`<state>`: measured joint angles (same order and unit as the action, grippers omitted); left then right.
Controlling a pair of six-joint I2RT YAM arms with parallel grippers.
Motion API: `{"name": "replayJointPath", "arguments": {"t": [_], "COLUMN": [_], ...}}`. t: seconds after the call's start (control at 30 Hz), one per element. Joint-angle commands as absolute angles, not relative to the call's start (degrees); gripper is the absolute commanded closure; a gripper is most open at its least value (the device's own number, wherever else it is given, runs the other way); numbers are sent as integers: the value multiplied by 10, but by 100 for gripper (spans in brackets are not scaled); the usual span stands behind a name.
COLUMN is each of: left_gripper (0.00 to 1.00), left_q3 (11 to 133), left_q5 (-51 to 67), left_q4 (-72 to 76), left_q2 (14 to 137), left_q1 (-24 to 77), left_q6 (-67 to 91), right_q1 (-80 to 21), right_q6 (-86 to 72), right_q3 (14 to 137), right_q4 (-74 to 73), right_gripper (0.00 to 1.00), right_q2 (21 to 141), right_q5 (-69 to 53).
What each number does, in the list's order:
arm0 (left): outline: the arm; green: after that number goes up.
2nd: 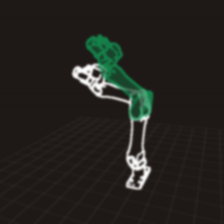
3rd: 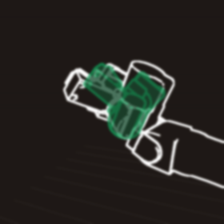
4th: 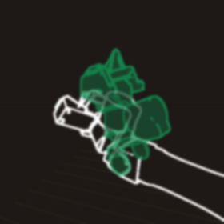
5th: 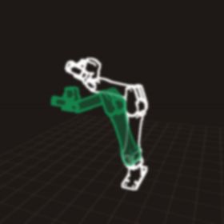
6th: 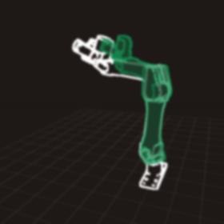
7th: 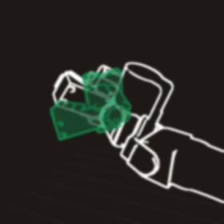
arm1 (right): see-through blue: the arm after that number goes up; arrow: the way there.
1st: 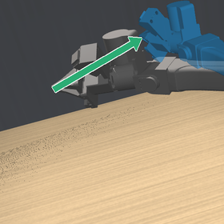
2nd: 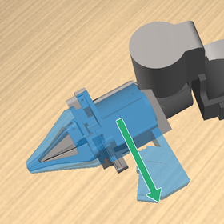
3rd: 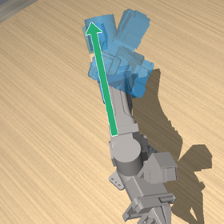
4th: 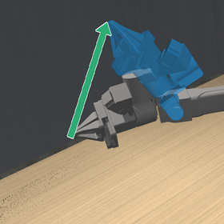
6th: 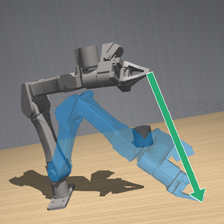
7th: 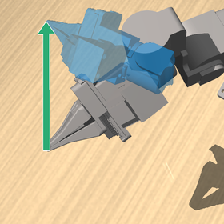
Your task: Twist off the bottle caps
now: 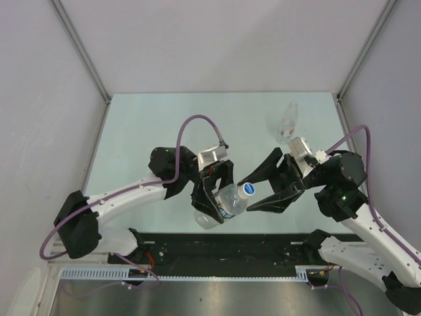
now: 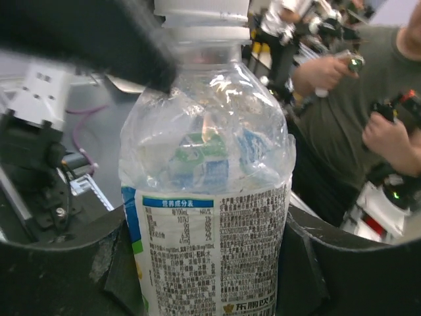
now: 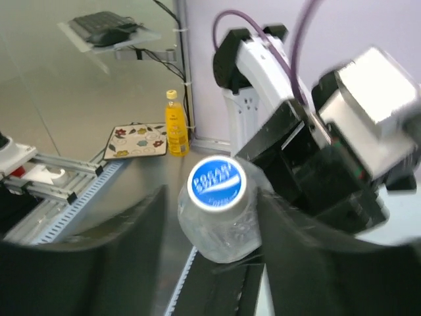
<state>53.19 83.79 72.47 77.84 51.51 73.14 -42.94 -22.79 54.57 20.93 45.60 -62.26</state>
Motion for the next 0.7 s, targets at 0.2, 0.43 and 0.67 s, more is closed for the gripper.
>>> {"name": "replayJointPath", "arguments": {"t": [0.2, 0.43, 0.67], "left_gripper": [100, 100, 100], "left_q3": [625, 599, 570], "left_q5": [567, 368, 201], "left_q4": [16, -27, -3], "left_q2": [658, 634, 606], "left_q1": [509, 510, 510], "left_q6": [88, 49, 55], "right_q1": [-357, -316, -313], "right_q6": [-245, -250, -243], "right_q3": [583, 585, 586], "right_q4": [81, 65, 37], "right_gripper": [19, 17, 16], "right_q2": [446, 430, 414], "right_q5": [-548, -482, -420]}}
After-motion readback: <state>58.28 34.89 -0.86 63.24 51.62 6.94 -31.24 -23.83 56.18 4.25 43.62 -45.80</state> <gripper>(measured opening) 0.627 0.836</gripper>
